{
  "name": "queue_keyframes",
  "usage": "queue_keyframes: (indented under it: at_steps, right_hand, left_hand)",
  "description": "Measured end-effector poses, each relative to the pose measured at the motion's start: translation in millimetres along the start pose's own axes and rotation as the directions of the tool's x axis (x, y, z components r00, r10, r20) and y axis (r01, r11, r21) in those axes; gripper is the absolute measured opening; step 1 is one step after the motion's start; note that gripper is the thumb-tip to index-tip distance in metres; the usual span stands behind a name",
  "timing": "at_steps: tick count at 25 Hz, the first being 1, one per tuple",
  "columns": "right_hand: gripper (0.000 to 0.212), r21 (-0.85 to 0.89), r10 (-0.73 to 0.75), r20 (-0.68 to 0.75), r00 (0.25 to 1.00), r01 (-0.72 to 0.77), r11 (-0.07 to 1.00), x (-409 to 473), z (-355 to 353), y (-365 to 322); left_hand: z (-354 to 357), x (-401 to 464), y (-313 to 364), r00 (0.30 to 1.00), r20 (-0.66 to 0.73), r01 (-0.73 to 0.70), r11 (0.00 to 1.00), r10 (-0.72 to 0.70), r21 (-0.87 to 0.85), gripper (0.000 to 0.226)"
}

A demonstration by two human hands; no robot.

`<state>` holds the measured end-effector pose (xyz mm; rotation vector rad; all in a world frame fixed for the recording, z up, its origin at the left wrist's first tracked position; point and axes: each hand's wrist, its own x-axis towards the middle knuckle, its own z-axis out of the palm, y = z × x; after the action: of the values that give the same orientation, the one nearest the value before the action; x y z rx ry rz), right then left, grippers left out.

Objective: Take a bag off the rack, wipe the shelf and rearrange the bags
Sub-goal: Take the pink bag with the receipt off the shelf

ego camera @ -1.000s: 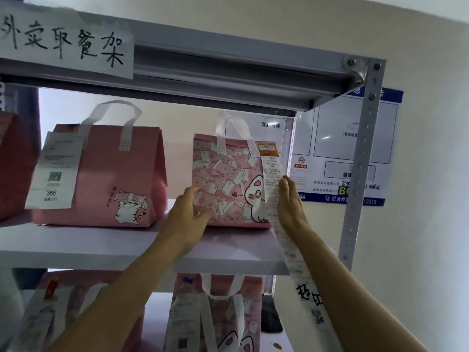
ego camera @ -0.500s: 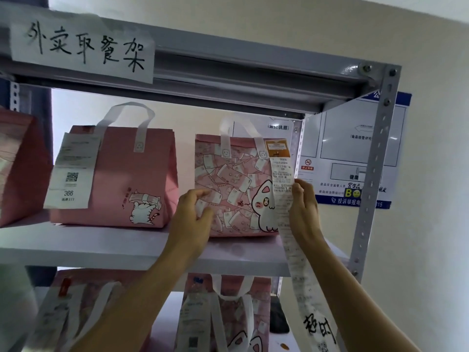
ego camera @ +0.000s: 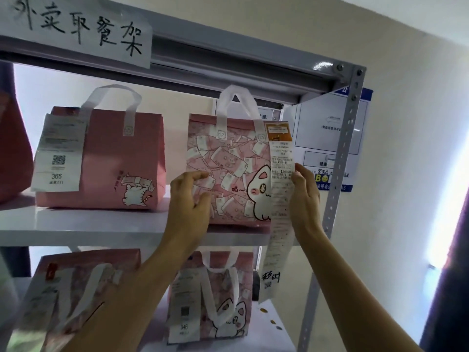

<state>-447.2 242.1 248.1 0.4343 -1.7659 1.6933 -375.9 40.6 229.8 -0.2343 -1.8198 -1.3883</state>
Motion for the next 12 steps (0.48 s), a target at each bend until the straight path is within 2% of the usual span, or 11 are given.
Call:
queue_keyframes:
  at_steps: [12]
  right_hand:
    - [0.034,0.127,-0.035,-0.063,0.997,0.043,0.991,-55,-44,-32]
  left_hand:
    - [-4,-56,49,0.999,0.003,-0.043,0.998,0.043,-0.054,0.036]
